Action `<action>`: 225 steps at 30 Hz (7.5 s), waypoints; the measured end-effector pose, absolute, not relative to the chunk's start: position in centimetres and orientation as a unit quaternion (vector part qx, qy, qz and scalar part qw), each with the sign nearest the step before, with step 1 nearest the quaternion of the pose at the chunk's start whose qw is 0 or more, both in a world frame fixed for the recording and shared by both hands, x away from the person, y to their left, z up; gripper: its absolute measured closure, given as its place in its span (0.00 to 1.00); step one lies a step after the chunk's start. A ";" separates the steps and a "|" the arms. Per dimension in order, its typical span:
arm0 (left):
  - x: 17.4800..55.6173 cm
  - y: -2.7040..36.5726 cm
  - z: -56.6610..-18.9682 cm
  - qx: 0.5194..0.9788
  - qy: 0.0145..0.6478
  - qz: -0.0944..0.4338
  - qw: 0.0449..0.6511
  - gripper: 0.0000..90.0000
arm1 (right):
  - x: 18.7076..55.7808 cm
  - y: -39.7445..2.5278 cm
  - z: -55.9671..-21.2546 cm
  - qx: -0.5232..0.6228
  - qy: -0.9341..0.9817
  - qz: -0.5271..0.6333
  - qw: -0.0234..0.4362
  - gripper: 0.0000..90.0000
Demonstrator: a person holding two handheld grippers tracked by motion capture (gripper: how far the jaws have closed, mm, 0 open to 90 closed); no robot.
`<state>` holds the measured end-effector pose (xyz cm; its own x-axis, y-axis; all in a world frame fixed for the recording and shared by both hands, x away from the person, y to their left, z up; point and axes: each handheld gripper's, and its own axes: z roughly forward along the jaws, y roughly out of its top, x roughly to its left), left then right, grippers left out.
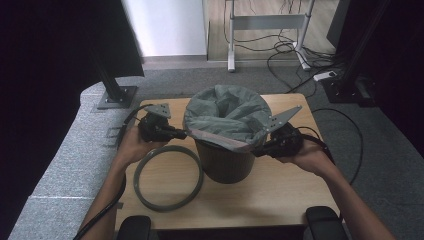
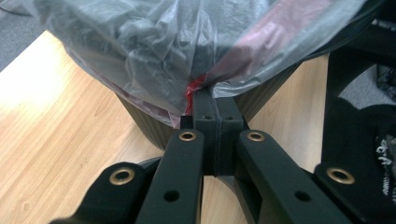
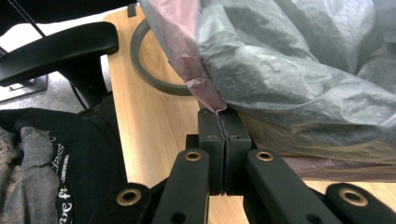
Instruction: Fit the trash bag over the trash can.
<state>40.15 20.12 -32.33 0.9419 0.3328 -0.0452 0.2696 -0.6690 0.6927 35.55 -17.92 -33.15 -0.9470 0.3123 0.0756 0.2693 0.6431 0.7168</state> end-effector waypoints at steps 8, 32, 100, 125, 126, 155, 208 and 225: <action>40.1 18.9 -33.7 0.924 0.157 0.037 0.347 1.00 | 35.9 -17.2 -35.0 0.171 0.912 0.372 0.027 0.98; 39.5 20.5 -35.5 0.898 0.225 0.049 0.375 0.41 | 36.8 -21.8 -36.0 0.242 0.893 0.380 0.013 0.47; 34.6 27.0 -54.3 0.861 0.377 0.118 0.321 0.00 | 51.2 -7.0 -34.6 0.305 0.898 0.296 0.112 0.15; 34.6 27.0 -54.3 0.860 0.375 0.118 0.326 0.00 | 48.1 -5.0 -30.9 0.234 0.895 0.374 0.072 0.16; 34.6 27.0 -54.3 0.860 0.375 0.118 0.327 0.00 | 48.3 -4.4 -31.8 0.237 0.899 0.363 0.068 0.15; 34.6 27.0 -54.3 0.861 0.370 0.114 0.330 0.00 | 49.8 -6.1 -36.1 0.298 0.911 0.254 0.130 0.15; 34.7 26.9 -54.4 0.865 0.364 0.110 0.326 0.00 | 49.2 -5.4 -34.9 0.259 0.919 0.284 0.083 0.16; 34.7 27.0 -54.5 0.865 0.371 0.119 0.317 0.00 | 47.3 -12.8 -27.6 0.274 0.879 0.373 0.118 0.15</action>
<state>34.75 27.01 -54.54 0.6967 0.7168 -0.0291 0.5655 -0.5238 0.6370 47.31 -12.75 -27.62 -0.8223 0.5691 -0.0043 0.3926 0.5726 0.7197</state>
